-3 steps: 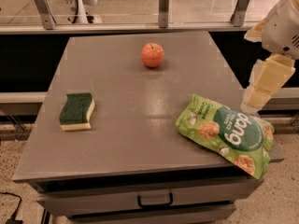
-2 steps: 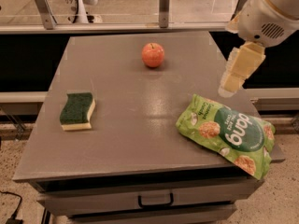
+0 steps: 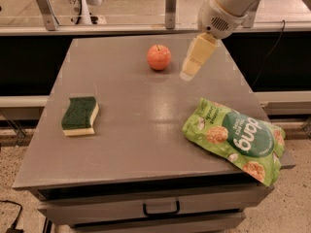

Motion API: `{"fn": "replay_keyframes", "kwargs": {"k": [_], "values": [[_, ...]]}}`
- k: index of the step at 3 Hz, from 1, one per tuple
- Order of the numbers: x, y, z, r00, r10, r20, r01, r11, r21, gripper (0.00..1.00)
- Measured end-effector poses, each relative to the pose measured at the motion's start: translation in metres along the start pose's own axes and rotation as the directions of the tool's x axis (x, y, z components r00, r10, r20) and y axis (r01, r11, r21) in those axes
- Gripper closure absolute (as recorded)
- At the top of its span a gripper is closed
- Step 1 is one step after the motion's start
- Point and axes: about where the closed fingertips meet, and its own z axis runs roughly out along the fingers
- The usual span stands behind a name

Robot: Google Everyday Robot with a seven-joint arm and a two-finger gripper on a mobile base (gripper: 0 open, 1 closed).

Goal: Move apple near sponge

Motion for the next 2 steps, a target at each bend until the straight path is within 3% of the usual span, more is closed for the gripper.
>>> {"fn": "replay_keyframes", "kwargs": {"k": [1,2], "values": [[-0.023,-0.029,0.058,0.994,0.099,0.039,-0.098,0.9951,-0.012,0.0],[-0.031,-0.046,0.088,0.985,0.164,0.061,-0.163,0.9864,-0.023,0.0]]}}
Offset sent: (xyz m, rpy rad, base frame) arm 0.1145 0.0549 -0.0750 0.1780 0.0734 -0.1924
